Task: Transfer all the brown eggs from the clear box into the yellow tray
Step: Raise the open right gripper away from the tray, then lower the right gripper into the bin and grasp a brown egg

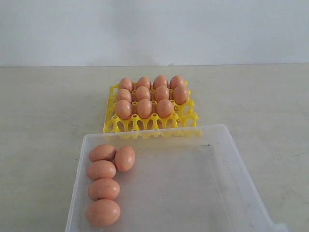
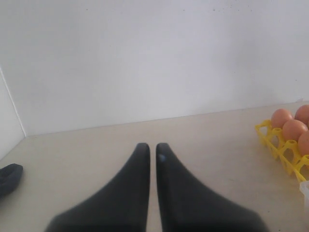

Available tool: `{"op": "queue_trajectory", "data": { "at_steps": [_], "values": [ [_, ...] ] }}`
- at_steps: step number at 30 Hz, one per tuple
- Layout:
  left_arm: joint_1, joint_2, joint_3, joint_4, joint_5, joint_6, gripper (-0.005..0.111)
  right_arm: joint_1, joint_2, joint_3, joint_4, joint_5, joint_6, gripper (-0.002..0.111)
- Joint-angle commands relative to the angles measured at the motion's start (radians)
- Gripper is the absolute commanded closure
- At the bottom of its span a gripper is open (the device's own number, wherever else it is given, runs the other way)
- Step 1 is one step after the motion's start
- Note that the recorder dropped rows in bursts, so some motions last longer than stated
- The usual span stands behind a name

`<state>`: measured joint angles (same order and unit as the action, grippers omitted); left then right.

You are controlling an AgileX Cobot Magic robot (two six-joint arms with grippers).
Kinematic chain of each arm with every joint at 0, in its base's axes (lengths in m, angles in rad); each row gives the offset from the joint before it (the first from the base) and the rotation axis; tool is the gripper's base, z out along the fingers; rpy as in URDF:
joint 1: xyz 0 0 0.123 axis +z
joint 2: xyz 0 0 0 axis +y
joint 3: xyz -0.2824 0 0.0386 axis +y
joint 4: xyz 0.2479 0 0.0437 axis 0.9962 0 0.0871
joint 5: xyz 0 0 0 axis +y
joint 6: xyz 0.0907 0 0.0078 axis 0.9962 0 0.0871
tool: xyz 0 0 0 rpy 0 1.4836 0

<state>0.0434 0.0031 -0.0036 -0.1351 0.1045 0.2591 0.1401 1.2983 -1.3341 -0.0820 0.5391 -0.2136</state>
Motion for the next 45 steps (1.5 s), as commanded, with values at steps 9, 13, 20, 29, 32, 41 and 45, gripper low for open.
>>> {"op": "queue_trajectory", "data": {
  "at_steps": [9,13,20,29,32,41,45],
  "values": [
    [-0.006,-0.003,0.004,-0.003,-0.004,0.003,0.103,0.07,0.12,-0.004,0.983,0.568,-0.865,0.109],
    [-0.006,-0.003,0.004,-0.003,-0.004,0.003,0.103,0.222,0.295,-0.004,0.916,0.659,-0.87,0.109],
    [-0.006,-0.003,0.004,-0.003,-0.004,0.003,0.103,0.492,0.519,-0.004,0.742,0.567,-0.962,0.109],
    [-0.006,-0.003,0.004,-0.003,-0.004,0.003,0.103,0.569,0.547,-0.004,0.778,0.494,-0.833,0.109],
    [-0.006,-0.003,0.004,-0.003,-0.006,0.003,0.103,0.567,0.547,-0.004,0.805,0.491,-0.833,0.109],
    [-0.006,-0.003,0.004,-0.003,-0.006,0.003,0.103,0.567,0.547,-0.004,0.763,0.58,-0.833,0.109],
    [-0.006,-0.003,0.004,-0.003,-0.006,0.003,0.103,0.567,0.547,-0.004,0.758,0.674,-0.833,0.108]
  ]
}}
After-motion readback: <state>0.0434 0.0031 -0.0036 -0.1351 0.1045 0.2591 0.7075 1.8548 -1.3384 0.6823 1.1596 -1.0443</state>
